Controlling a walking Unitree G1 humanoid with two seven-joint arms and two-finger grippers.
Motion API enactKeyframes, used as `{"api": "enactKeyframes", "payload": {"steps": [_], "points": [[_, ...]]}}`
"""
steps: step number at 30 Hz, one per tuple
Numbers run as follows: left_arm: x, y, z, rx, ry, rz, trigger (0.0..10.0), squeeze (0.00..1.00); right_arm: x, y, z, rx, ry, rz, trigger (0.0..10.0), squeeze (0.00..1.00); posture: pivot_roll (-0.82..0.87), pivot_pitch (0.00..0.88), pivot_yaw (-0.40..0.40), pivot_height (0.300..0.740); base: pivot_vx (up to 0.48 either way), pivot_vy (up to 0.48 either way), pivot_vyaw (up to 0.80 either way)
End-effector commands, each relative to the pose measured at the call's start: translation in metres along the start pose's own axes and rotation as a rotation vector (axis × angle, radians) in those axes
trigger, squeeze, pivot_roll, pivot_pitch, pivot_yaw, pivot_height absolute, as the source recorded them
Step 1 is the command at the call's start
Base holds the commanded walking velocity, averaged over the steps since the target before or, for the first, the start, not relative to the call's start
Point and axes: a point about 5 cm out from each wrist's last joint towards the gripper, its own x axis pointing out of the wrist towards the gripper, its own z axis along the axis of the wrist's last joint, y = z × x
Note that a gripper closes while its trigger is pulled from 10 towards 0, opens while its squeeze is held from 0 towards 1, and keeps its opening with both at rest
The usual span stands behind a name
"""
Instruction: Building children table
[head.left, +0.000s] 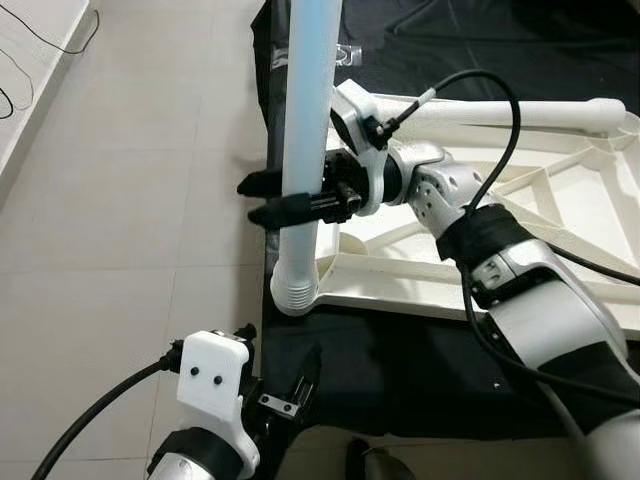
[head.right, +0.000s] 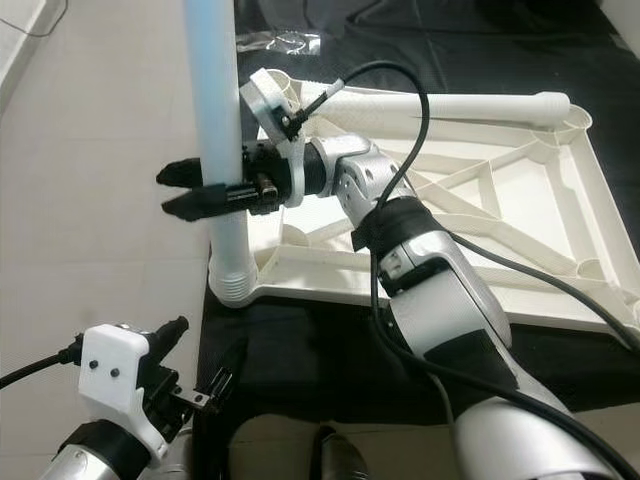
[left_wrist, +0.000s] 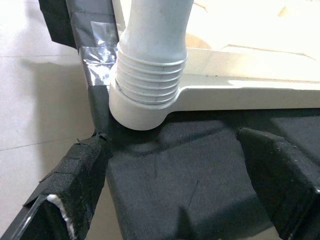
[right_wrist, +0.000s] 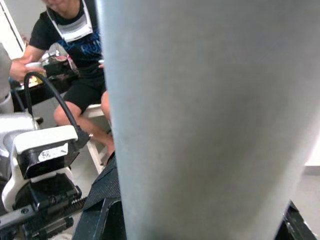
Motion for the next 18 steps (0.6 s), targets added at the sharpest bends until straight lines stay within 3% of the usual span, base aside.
{"api": "enactKeyframes", "payload": {"steps": [1, 13, 18], "points": [[-0.003, -0.001, -0.001, -0.002, 0.009, 0.001, 10.0, 0.00, 0.005, 0.006, -0.036, 0.101, 0.077, 0.046, 10.0, 0.00, 0.15, 0.332, -0.076, 0.740, 0.000, 0.000, 0.00], [-0.002, -0.001, -0.001, 0.015, 0.009, -0.012, 10.0, 0.00, -0.006, 0.000, -0.050, -0.039, 0.291, -0.020, 10.0, 0.00, 0.14, 0.328, -0.075, 0.740, 0.000, 0.000, 0.00], [-0.002, -0.001, -0.001, 0.018, 0.011, -0.014, 10.0, 0.00, -0.010, 0.002, -0.051, -0.083, 0.329, -0.011, 10.0, 0.00, 0.14, 0.328, -0.075, 0.740, 0.000, 0.000, 0.00]]}}
